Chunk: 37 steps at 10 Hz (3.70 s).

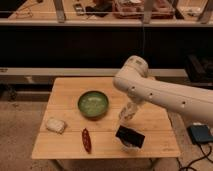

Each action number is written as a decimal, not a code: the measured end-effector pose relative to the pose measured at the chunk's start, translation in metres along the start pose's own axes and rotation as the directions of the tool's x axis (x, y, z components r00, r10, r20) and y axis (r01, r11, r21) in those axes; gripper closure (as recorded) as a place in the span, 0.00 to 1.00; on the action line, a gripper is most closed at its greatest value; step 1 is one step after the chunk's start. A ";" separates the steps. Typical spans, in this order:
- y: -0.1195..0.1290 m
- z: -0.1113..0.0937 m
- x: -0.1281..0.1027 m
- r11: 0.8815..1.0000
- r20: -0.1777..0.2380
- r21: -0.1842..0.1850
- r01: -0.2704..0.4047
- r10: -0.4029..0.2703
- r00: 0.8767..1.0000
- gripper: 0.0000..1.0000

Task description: Stand the bottle upright

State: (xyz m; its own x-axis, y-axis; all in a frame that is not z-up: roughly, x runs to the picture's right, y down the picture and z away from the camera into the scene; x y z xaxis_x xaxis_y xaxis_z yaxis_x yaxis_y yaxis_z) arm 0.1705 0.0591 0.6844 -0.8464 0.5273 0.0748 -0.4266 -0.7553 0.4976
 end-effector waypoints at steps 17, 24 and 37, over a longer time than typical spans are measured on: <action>0.037 0.017 0.046 0.996 0.000 0.017 0.083 -0.083 0.997 0.74; 0.037 0.013 0.050 0.995 0.008 0.027 0.095 -0.095 0.995 0.53; 0.030 0.003 0.044 0.995 -0.011 0.088 0.042 -0.041 0.999 0.21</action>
State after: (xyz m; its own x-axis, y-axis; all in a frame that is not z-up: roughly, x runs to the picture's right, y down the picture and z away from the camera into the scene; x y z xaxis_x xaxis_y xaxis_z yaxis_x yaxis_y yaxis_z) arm 0.1213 0.0607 0.7048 -0.8317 0.5534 0.0443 -0.4321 -0.6953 0.5743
